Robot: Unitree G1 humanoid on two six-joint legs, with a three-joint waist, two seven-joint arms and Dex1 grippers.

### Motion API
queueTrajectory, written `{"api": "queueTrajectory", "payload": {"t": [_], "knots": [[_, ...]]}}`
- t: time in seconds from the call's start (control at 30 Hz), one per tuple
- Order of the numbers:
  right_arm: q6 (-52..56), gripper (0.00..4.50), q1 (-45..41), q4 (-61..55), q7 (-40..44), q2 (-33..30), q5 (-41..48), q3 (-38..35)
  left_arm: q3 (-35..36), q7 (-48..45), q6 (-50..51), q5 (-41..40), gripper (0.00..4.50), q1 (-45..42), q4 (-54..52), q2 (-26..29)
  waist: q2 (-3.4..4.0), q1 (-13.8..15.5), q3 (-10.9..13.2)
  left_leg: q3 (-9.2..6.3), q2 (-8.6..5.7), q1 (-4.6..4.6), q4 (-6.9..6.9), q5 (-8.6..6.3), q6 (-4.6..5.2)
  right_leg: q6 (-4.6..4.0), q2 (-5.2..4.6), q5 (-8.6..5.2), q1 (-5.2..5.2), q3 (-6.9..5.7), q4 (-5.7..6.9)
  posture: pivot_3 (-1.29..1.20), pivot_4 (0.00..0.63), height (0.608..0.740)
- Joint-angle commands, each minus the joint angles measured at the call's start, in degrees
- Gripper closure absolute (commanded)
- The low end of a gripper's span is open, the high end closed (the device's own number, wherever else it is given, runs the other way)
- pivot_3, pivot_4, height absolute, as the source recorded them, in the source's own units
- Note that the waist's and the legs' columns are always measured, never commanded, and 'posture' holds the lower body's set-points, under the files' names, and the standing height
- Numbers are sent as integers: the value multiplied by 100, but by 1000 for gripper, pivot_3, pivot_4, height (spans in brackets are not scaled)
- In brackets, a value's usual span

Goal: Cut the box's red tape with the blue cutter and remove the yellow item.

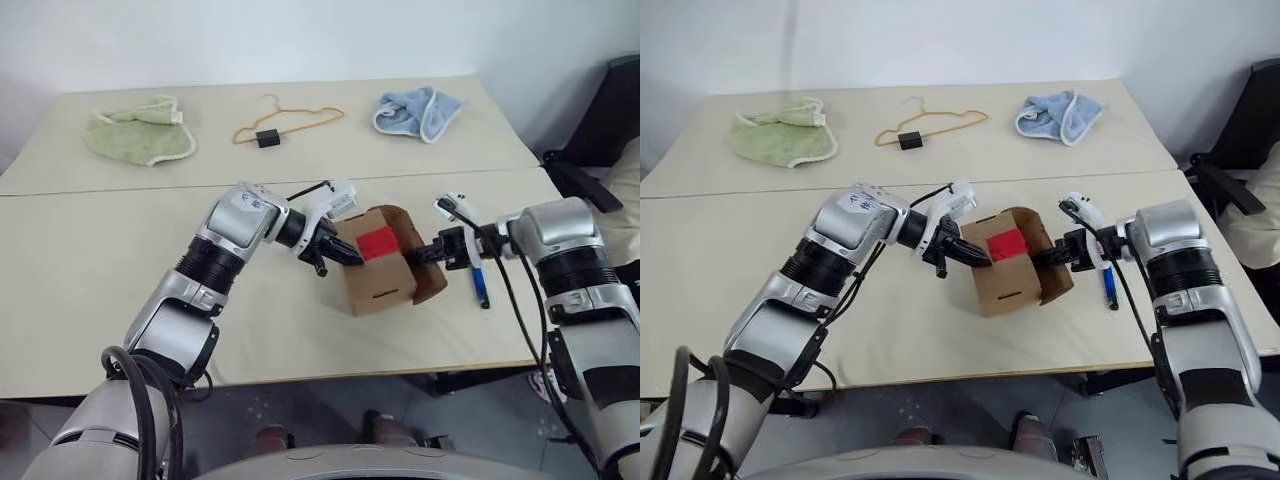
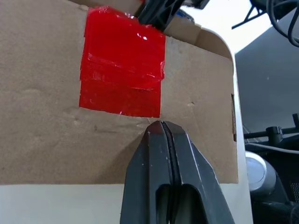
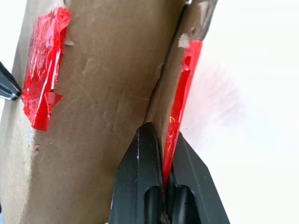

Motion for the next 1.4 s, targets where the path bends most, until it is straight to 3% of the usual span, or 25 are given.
{"api": "queueTrajectory", "payload": {"t": [0.03, 0.17, 0.3, 1.03, 1.27, 1.4], "knots": [[1094, 4471, -298, -995, -487, -346, 111, -147, -79, 332, 10, 179, 4500, 197, 408, -104, 0, 29, 0, 0, 0, 0, 0, 0, 0, 0, 0, 0, 0, 0, 1, 0, 150, 740], [1975, 4471, -364, -1736, -905, -427, 427, -257, 64, 446, -15, 189, 4500, 224, 502, -179, 0, 91, 0, 0, 0, -1, 0, 0, 1, 0, 0, 0, -3, 0, 2, 0, 150, 740], [2182, 4471, -591, -2111, -1351, -546, 1020, -179, 299, 637, 47, 147, 4500, 280, 501, -249, 0, 115, 0, -1, 0, -1, 3, 0, 1, -1, 0, 0, -1, 0, 4, 0, 150, 740], [2182, 4471, -1481, -1618, -4779, -866, 4111, 179, 858, 1144, 107, -4, 4500, 401, 475, -19, -1, 80, 2, 3, 1, -18, -11, -2, 4, -2, 0, 0, -26, 0, -2, 0, 150, 740], [2182, 4471, -1556, -1867, -5804, -861, 4697, 502, 1137, 1022, -72, -64, 4500, 46, 799, 271, -4, 38, 4, 4, 2, -19, -11, -3, 5, -2, 1, 0, -28, 0, -3, 0, 150, 740], [2182, 4471, -1553, -1938, -6272, -837, 5166, 627, 1596, 558, 47, -451, 4500, -618, 1094, 589, -12, 16, 9, 4, 2, -31, -11, -3, 5, -2, 1, 0, -40, 0, -3, 0, 150, 740]]}}
